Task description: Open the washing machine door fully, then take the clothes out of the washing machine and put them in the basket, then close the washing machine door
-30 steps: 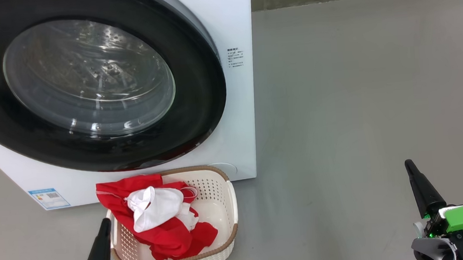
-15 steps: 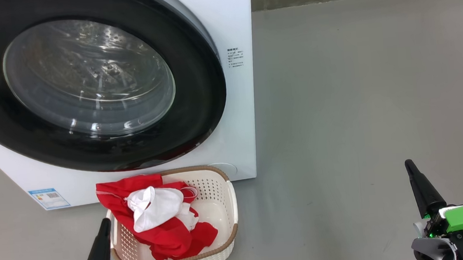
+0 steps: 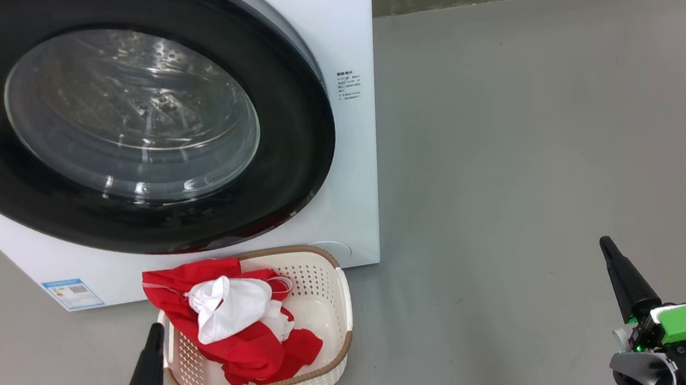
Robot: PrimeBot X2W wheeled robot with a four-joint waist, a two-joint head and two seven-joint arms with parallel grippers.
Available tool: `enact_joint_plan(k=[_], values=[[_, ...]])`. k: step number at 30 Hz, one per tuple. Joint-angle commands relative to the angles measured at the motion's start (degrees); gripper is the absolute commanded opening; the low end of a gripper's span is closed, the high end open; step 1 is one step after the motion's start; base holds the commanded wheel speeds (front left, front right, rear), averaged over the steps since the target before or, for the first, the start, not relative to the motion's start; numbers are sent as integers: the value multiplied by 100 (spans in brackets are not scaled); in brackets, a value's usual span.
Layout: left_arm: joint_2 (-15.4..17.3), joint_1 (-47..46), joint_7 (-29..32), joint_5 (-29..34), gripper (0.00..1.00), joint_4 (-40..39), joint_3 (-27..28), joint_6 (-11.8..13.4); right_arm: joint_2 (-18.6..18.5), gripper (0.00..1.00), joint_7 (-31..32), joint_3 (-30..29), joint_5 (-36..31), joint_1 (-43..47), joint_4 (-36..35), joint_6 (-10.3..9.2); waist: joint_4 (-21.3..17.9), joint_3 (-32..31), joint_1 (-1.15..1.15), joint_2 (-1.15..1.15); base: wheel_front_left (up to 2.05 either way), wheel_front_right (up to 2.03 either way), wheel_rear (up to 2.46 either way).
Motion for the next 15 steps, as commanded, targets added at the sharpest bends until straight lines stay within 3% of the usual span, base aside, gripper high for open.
enact_joint_plan(k=[1,15], values=[[46,-237,35,-31,0,-118,214,3,-34,0,29,83,-55,-243,-165,3,0,0,0,0,0,0,0],[43,-237,38,-28,0,-118,218,3,-27,0,37,73,-63,-244,-165,3,0,0,0,0,0,0,0]])
